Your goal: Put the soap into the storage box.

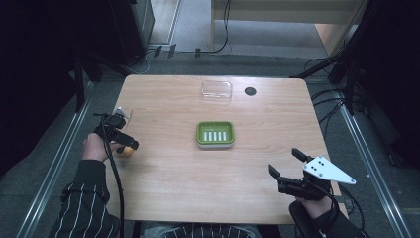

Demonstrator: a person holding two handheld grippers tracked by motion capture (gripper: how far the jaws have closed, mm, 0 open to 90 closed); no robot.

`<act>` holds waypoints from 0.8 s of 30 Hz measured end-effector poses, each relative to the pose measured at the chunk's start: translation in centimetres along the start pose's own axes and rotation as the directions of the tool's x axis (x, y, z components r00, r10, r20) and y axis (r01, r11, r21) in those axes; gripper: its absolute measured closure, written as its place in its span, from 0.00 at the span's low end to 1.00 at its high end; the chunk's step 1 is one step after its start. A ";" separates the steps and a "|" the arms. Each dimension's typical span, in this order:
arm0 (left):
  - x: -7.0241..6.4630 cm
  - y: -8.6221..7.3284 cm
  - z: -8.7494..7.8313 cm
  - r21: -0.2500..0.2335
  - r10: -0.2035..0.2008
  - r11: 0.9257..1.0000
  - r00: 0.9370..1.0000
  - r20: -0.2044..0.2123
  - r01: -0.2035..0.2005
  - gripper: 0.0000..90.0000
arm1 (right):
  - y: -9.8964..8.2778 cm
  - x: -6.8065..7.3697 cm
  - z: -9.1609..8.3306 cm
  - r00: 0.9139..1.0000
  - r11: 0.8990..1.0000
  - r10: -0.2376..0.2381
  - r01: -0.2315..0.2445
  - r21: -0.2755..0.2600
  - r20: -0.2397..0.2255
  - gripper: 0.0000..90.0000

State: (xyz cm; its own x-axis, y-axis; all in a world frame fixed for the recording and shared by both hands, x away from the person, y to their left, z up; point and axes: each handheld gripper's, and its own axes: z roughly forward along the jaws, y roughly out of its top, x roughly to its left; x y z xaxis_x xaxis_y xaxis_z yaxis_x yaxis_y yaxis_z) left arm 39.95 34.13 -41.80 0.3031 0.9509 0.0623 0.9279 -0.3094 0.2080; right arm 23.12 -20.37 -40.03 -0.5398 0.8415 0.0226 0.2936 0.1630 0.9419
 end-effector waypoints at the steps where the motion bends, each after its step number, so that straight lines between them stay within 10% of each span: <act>1: 0.0 0.0 0.0 0.000 0.000 1.000 1.000 0.000 0.000 0.00 | 0.0 0.0 0.0 1.000 1.000 0.000 0.000 0.000 0.000 0.15; 24: 0.9 1.0 2.6 0.061 -0.017 0.998 1.000 -0.013 0.018 0.12 | 0.0 -0.1 0.0 1.000 1.000 0.003 -0.003 -0.001 -0.001 0.15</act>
State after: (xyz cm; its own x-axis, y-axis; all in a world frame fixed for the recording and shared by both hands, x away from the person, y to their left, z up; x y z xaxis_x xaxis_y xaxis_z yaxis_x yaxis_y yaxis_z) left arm 41.70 34.68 -44.05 0.2843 0.9560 0.0719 0.9447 -0.2922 0.1491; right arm 23.13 -20.46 -40.03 -0.5393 0.8417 0.0259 0.2948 0.1599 0.9421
